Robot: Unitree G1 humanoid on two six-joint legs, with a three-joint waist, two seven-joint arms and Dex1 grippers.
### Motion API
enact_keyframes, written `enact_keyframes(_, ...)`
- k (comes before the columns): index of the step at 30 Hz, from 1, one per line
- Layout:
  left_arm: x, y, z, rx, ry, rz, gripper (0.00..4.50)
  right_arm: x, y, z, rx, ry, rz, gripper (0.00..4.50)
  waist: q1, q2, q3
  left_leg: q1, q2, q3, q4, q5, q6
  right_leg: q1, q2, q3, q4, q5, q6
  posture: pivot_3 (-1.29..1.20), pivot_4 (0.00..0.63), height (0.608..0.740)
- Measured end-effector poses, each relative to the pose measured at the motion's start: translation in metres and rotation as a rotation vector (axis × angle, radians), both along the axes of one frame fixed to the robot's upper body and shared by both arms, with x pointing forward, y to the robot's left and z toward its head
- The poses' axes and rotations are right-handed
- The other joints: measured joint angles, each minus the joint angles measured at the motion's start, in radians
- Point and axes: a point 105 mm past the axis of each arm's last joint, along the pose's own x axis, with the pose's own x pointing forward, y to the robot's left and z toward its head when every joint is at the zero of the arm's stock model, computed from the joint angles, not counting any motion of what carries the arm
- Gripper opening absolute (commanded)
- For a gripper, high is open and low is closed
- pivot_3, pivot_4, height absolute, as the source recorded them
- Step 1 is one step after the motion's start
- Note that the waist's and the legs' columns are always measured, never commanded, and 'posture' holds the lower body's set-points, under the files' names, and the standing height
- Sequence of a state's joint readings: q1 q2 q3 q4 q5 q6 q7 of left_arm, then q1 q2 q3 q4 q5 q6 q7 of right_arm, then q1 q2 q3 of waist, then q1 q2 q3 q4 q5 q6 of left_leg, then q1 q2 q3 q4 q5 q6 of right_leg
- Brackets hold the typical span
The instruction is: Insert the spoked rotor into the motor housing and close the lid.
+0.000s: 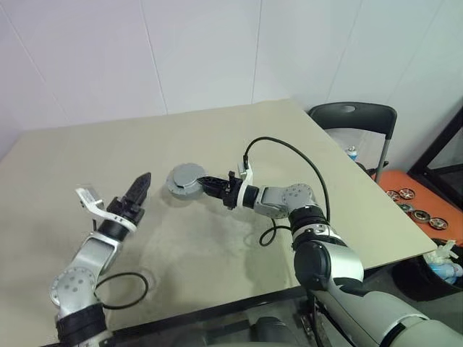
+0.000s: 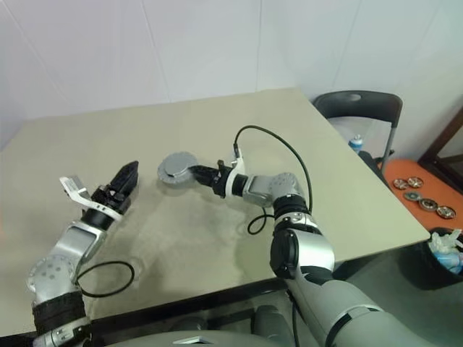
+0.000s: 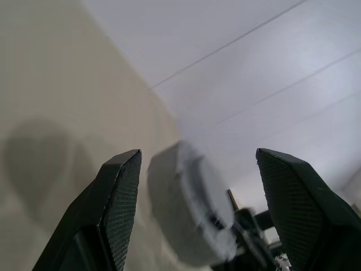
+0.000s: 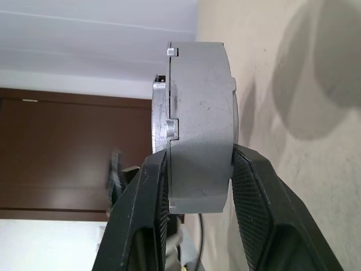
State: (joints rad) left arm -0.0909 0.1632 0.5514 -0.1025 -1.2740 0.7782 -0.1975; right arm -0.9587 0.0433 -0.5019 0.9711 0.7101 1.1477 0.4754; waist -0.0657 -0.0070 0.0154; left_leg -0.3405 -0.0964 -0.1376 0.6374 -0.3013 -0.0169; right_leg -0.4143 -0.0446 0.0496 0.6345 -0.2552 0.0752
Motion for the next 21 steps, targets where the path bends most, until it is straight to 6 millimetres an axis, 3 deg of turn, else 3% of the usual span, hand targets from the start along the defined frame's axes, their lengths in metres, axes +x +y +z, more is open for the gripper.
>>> enact_keyframes(5,0.011,-0.020,0.003,0.014,-0.008,-0.033,4.45,-0.001,0.000,-0.003,-0.008,0.008,0.002,1.25,0.004,0.000,0.000,0.000,0.000,0.000,0.005,0.000,0.000,0.002,0.000,0.000,0.000,0.001,0.000,0.00,0.000,0.740)
enact_keyframes(9,0.019,-0.030,0.013,0.006,-0.030,-0.057,4.45,-0.001,0.000,-0.003,-0.010,0.008,0.002,1.25,0.002,0.000,0.000,0.000,0.000,0.000,0.007,-0.001,0.001,0.004,0.001,0.000,0.000,0.002,0.001,0.00,0.000,0.740)
enact_keyframes(21,0.019,-0.022,-0.001,-0.008,0.046,-0.039,4.45,0.000,-0.001,-0.006,-0.032,0.013,-0.001,1.25,-0.001,0.000,0.000,0.000,0.000,0.000,0.007,-0.001,0.001,0.004,0.001,0.000,0.000,0.002,0.001,0.00,0.000,0.740)
